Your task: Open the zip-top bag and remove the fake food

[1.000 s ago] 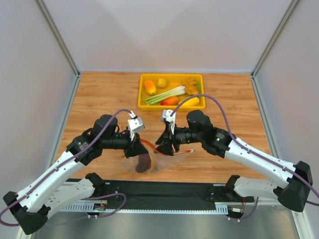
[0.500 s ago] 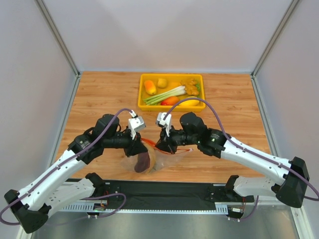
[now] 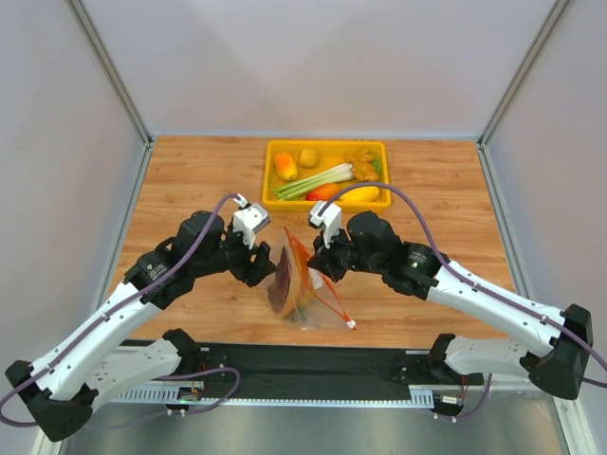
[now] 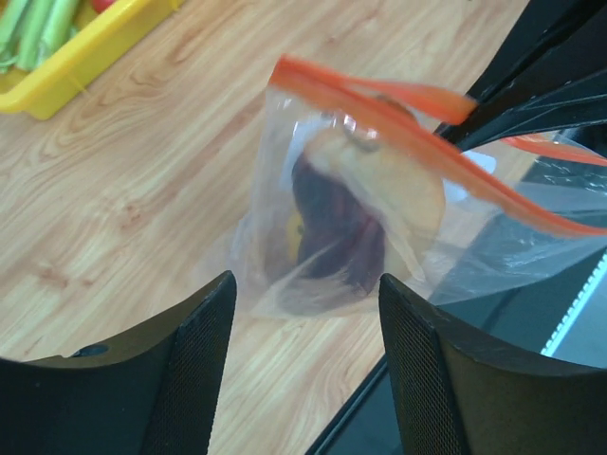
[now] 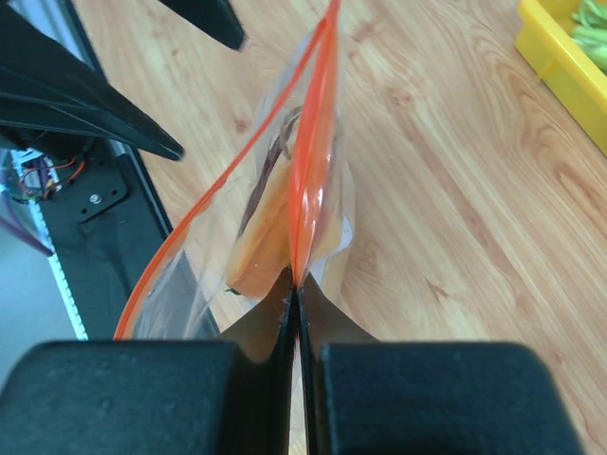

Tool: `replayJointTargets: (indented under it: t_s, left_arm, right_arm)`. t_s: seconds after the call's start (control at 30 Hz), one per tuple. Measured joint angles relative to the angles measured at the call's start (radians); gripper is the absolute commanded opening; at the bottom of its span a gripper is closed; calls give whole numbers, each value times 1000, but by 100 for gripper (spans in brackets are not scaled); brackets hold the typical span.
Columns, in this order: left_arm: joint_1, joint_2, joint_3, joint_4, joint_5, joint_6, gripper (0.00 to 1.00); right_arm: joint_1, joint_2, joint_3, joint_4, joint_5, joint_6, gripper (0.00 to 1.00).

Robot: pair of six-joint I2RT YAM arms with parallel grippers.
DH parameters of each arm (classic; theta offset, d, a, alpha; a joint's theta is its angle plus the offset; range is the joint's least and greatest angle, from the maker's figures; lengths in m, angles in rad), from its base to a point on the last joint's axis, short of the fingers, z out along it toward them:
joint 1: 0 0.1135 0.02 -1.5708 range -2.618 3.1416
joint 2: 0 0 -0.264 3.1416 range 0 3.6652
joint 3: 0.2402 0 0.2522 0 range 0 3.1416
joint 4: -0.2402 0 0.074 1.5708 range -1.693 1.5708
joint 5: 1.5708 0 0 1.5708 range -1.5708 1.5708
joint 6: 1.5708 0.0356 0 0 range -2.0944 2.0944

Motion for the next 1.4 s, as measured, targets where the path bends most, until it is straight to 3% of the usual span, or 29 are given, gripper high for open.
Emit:
replayJointTargets:
  t_s: [0.3, 0.5, 0.7, 0.83, 1.4]
  left_arm:
    - [0, -52, 29, -26, -93, -124, 69]
    - [0, -76, 31, 76, -8, -314, 69]
    - [-8, 8, 29, 156, 39, -437, 70]
    - [-28, 51, 29, 182, 43, -466, 75]
    - [-84, 218, 73, 193, 34, -479, 76]
  right_arm:
    - [-6, 0, 5, -29, 107, 46, 0]
    - [-6, 0, 5, -37, 126, 61, 0]
    - [-6, 0, 5, -38, 135, 71, 0]
    - [-6, 3, 5, -39, 142, 71, 0]
    - [-6, 29, 5, -37, 153, 61, 0]
